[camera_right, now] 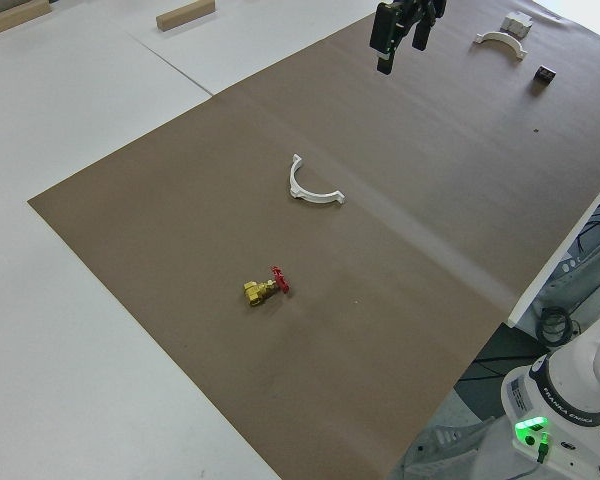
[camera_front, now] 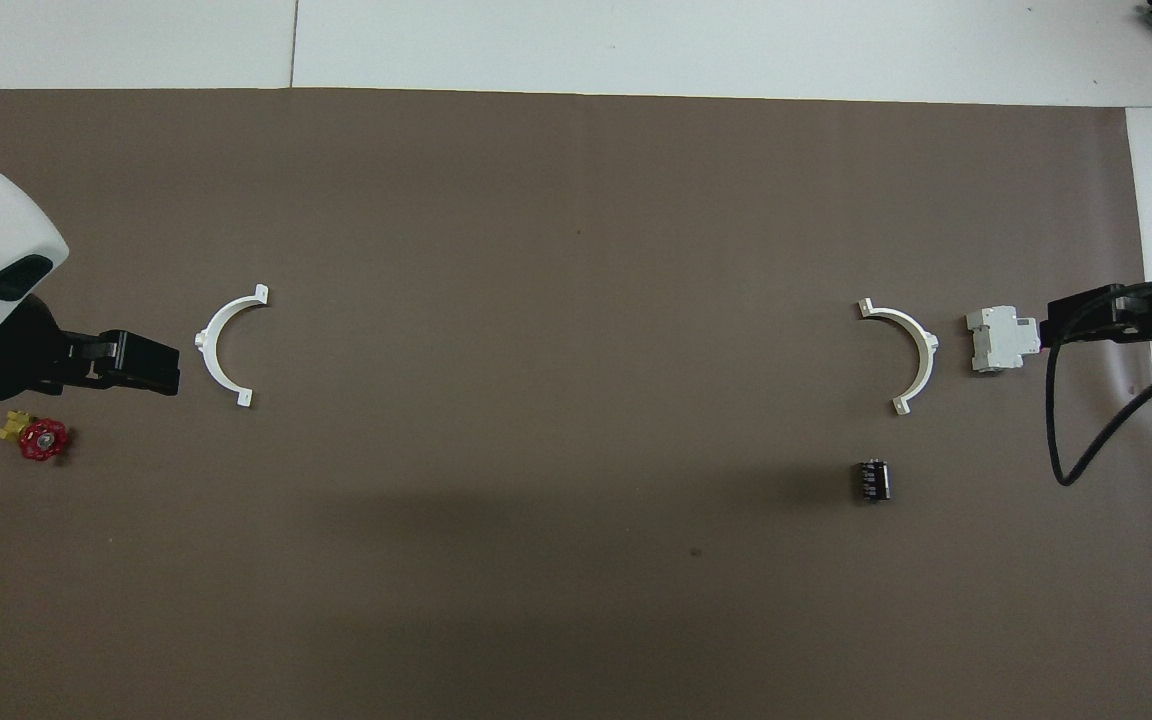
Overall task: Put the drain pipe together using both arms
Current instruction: 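Reach the right gripper toward the white semicircular pipe half nearest it, then close the right gripper on the white pipe half and lift it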
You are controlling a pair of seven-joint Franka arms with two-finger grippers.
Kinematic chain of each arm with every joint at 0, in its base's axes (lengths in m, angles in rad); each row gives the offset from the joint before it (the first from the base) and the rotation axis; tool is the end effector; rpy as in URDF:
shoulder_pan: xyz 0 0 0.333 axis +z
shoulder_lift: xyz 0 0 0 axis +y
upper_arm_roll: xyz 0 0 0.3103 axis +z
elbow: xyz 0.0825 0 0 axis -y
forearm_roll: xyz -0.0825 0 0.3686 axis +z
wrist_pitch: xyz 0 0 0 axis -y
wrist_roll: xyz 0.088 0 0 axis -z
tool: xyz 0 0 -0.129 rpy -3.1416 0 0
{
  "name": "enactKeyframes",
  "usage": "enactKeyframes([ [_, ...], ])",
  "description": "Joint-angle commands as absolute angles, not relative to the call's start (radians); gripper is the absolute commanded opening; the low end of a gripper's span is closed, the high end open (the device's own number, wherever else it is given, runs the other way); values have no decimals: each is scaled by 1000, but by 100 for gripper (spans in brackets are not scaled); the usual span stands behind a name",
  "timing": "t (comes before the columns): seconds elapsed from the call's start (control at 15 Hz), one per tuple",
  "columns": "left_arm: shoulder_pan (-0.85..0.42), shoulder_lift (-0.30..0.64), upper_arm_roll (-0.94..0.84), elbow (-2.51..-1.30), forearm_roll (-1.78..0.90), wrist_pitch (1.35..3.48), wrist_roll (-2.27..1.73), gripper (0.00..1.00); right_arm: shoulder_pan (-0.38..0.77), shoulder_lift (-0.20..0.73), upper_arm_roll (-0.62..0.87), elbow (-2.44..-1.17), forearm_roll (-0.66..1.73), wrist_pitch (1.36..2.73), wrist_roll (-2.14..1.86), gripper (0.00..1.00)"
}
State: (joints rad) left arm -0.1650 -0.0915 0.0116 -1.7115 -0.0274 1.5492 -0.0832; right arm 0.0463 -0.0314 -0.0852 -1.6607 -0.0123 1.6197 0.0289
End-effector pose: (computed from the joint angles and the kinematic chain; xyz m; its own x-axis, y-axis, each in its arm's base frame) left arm 0.4982 -0.0804 0.5790 0.9948 -0.0705 -0.0729 -0.0690 -0.9974 0.0225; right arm 0.5318 -0.0229 0.5766 0.9977 -0.0671 -0.0094 -0.0670 -0.9977 0.0099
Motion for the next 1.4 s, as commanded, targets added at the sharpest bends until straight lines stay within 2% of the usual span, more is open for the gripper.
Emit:
enactKeyframes([
  [0.0,-166,-98,14,-1701,-11,1525,-81,100,38,-52,-69,-1681,5,1624,34,100],
  [0.33,-166,-98,14,-1701,-11,1525,-81,100,38,-66,-64,-1721,5,1655,44,100],
  [0.47,-166,-98,14,-1701,-11,1525,-81,100,37,-104,-64,-1825,5,1782,-1,100],
  [0.6,-166,-98,14,-1701,-11,1525,-81,100,37,-92,-64,-1886,6,1853,-114,100],
  [0.8,-166,-98,14,-1701,-11,1525,-81,100,20,-25,-66,-1971,49,2029,-377,100],
  [1.07,-166,-98,14,-1701,-11,1525,-81,100,8,139,-66,-1999,115,2207,-590,97],
  [1.34,-166,-98,14,-1701,-11,1525,-81,100,0,254,-66,-2034,147,2411,-722,96],
])
